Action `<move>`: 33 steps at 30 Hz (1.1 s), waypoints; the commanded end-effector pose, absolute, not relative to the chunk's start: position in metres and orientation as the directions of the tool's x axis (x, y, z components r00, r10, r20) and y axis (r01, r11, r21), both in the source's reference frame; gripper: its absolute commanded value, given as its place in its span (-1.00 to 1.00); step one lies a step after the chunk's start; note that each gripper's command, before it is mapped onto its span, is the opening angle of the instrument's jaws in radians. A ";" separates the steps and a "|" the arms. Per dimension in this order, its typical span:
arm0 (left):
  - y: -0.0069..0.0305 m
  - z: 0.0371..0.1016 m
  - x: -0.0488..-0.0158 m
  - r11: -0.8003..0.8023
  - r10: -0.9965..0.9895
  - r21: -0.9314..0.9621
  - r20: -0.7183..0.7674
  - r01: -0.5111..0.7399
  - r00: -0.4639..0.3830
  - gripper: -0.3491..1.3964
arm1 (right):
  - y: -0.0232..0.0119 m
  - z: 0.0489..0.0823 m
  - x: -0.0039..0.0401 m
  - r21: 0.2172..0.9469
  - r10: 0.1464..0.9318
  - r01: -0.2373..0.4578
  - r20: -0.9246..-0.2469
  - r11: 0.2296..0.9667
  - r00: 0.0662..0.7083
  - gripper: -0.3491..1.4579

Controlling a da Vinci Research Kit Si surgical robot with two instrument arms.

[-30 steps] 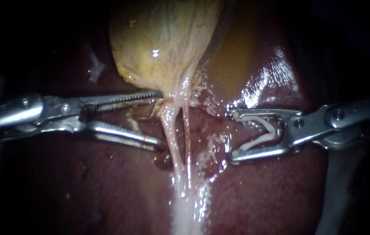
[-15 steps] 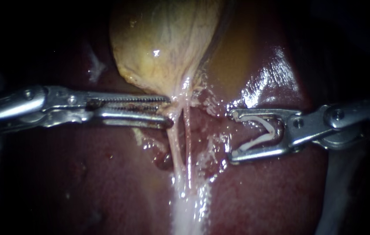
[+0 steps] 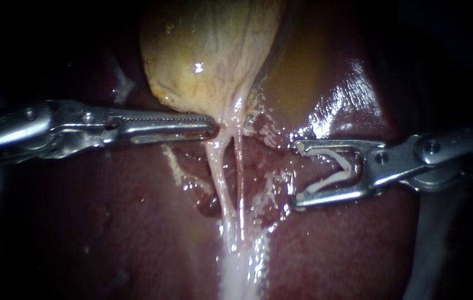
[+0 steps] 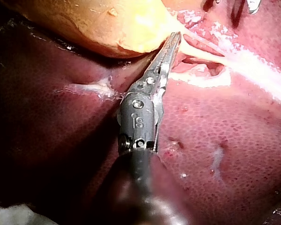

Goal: Grabbing gallbladder

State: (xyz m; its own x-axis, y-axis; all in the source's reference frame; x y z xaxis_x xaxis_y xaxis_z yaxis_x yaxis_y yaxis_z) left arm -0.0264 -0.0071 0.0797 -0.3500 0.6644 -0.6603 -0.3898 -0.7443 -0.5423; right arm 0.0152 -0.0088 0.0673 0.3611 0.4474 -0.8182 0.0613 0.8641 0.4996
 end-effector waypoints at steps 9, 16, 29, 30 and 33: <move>-0.0075 0.0768 -0.0248 -0.738 0.673 -0.556 -0.653 -0.384 -0.347 -1.00 | -0.0088 0.0673 0.0152 0.500 0.447 0.061 -0.818 0.864 0.361 -0.07; -0.0054 0.0738 -0.0237 -0.724 0.686 -0.567 -0.651 -0.393 -0.325 -1.00 | -0.0088 0.0673 0.0152 0.500 0.447 0.061 -0.818 0.864 0.361 -0.07; -0.0051 0.0724 -0.0236 -0.719 0.690 -0.570 -0.655 -0.398 -0.307 -1.00 | -0.0088 0.0673 0.0152 0.500 0.448 0.061 -0.818 0.864 0.361 -0.07; -0.0051 0.0724 -0.0236 -0.719 0.690 -0.570 -0.655 -0.398 -0.307 -1.00 | -0.0088 0.0673 0.0152 0.500 0.448 0.061 -0.818 0.864 0.361 -0.07; -0.0051 0.0724 -0.0236 -0.719 0.690 -0.570 -0.655 -0.398 -0.307 -1.00 | -0.0088 0.0673 0.0152 0.500 0.448 0.061 -0.818 0.864 0.361 -0.07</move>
State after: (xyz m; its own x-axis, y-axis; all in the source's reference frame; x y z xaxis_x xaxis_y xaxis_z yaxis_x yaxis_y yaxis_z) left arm -0.0236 -0.0051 0.0724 -0.3070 0.6903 -0.6552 -0.3977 -0.7185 -0.5706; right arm 0.0152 -0.0088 0.0673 0.3608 0.4477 -0.8182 0.0606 0.8642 0.4996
